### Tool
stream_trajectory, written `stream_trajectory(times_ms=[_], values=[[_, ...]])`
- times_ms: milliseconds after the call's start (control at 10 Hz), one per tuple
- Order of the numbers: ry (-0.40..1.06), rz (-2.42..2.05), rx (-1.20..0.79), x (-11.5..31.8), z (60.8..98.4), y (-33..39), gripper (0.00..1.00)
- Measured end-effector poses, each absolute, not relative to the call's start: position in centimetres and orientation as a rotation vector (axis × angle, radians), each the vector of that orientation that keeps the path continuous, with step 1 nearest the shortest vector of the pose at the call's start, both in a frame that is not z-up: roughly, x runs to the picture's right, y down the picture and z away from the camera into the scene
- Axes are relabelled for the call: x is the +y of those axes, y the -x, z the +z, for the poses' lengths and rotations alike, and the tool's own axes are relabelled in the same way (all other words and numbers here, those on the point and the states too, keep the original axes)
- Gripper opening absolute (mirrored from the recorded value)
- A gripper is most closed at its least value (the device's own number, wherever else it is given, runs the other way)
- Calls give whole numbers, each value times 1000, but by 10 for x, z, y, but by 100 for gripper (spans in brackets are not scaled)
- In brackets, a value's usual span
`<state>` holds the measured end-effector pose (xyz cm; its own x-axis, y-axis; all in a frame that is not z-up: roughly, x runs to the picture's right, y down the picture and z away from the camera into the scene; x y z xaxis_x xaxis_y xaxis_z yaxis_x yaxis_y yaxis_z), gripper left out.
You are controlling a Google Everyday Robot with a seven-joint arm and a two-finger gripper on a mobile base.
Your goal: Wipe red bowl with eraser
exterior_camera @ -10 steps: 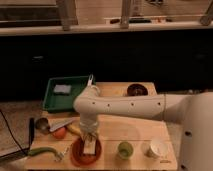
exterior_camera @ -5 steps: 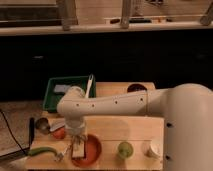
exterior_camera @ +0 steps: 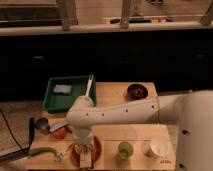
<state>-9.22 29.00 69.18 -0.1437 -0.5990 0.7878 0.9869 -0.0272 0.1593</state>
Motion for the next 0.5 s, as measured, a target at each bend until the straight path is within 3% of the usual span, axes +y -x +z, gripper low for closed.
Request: stream_trajectory(times_ms=[500], values=[[614,-1508,-769,248,709,86,0]])
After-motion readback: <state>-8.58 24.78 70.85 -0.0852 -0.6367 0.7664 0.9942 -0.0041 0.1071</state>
